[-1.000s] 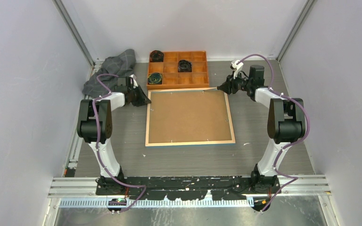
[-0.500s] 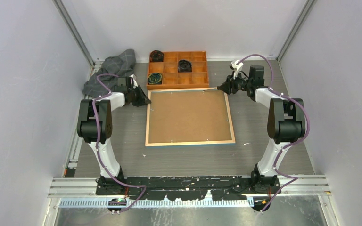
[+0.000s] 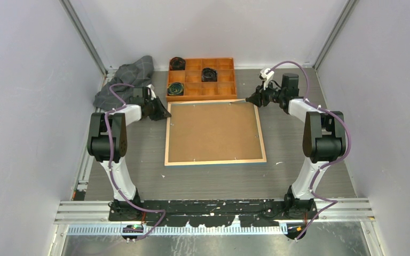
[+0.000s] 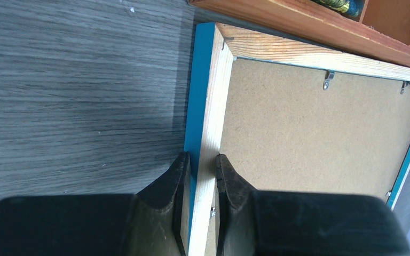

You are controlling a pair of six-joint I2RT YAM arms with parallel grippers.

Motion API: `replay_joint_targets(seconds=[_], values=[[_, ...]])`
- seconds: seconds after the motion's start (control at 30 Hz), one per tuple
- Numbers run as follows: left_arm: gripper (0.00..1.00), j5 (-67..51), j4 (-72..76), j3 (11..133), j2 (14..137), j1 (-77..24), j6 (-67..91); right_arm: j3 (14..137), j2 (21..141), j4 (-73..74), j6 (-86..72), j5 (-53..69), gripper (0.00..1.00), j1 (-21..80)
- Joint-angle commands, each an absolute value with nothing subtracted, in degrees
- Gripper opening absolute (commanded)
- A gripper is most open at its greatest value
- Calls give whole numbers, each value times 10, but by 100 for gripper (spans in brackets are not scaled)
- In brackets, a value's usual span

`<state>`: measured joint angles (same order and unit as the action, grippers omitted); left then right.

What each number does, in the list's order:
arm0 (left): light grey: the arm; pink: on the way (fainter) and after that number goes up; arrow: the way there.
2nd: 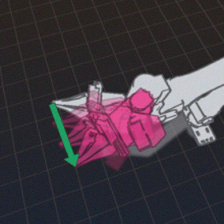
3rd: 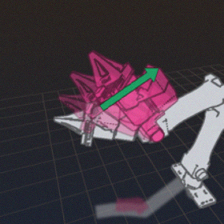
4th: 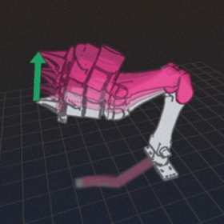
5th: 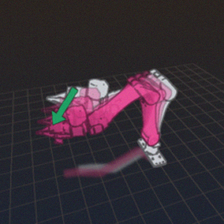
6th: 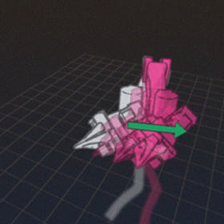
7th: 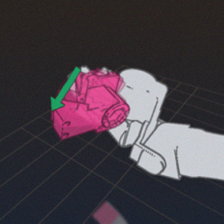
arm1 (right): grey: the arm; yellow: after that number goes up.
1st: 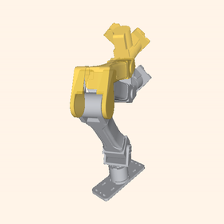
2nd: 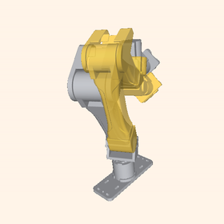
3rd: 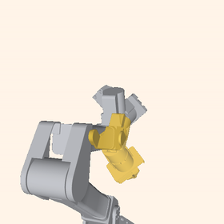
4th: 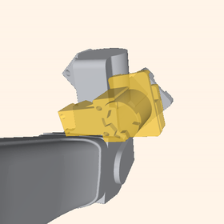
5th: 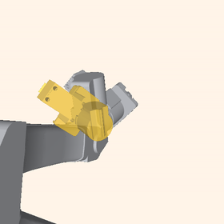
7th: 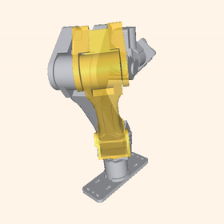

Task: Take the photo out of the frame
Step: Release the photo frame item from the photo frame.

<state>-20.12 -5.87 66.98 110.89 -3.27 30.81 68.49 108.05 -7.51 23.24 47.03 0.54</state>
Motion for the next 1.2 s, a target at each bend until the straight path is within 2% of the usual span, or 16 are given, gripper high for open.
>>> replay_joint_targets(seconds=[0.0, 1.17], values=[[1, -182, -69, 664, 1151, -37, 310, 691, 1098, -51, 259, 432, 1, 34], [1, -183, -69, 665, 1152, -37, 310, 710, 1088, -9, 268, 439, 1, 49]])
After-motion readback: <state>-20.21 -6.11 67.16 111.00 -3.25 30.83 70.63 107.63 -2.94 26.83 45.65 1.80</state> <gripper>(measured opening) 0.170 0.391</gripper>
